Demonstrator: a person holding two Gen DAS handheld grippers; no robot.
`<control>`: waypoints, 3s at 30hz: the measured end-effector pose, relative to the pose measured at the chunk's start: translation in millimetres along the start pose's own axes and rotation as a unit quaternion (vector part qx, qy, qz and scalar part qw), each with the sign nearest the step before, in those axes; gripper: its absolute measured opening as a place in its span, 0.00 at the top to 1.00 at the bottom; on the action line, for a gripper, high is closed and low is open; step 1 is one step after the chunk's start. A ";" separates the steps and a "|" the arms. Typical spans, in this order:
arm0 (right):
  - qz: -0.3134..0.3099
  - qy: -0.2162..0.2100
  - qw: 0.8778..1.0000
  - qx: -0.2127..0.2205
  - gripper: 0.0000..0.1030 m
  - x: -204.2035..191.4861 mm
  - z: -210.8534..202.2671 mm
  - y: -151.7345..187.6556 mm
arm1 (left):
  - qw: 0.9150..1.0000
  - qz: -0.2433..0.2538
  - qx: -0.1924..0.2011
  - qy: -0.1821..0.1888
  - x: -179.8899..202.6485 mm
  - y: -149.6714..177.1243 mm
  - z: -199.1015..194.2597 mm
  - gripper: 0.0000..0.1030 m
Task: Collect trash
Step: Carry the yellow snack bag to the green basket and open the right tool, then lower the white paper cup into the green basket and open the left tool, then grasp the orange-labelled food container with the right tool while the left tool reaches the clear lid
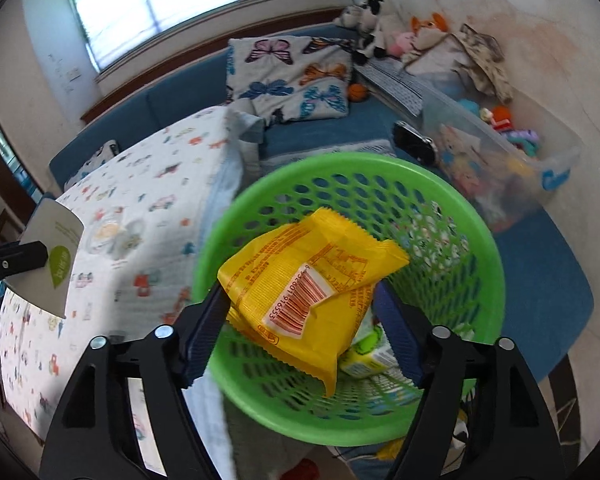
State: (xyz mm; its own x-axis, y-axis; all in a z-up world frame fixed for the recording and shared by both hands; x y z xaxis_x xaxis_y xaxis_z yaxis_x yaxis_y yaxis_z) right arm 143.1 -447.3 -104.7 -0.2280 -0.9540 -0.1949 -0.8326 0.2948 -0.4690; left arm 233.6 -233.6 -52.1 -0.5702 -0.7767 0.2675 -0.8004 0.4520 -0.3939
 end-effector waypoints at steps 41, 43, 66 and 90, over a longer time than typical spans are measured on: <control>0.056 -0.008 0.998 0.018 0.23 70.1 -39.1 41.7 | 0.992 0.093 -0.077 0.035 139.2 -26.2 120.4 0.30; 0.056 -0.010 0.998 0.018 0.23 68.9 -39.3 42.1 | 0.992 0.098 -0.076 0.034 138.7 -24.4 118.7 0.30; -0.014 -0.036 0.999 0.004 0.23 -16.5 -22.6 32.7 | 1.000 0.002 -0.028 -0.014 6.0 1.5 54.9 0.30; -0.141 -0.071 0.987 -0.020 0.22 -162.5 30.6 3.3 | 0.990 -0.086 0.026 -0.109 -151.6 44.4 -20.5 0.30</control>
State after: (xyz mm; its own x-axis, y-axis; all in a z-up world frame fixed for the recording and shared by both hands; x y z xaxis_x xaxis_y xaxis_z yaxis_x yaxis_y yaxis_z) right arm 192.9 -289.6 -101.0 0.0861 -0.9797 -0.1810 -0.8725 0.0136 -0.4884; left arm 280.7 -86.8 -92.1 -0.3688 -0.9189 0.1399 -0.8677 0.2864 -0.4062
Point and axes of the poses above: each gripper's, at about its wrist camera, not at the fingertips, and z roughly the way its jaws point, x to its right, y to its underside, the point moved 6 cm from there along z, roughly the way its jaws point, and after that the axes turned 11 degrees about -x, right-handed, at the moved point
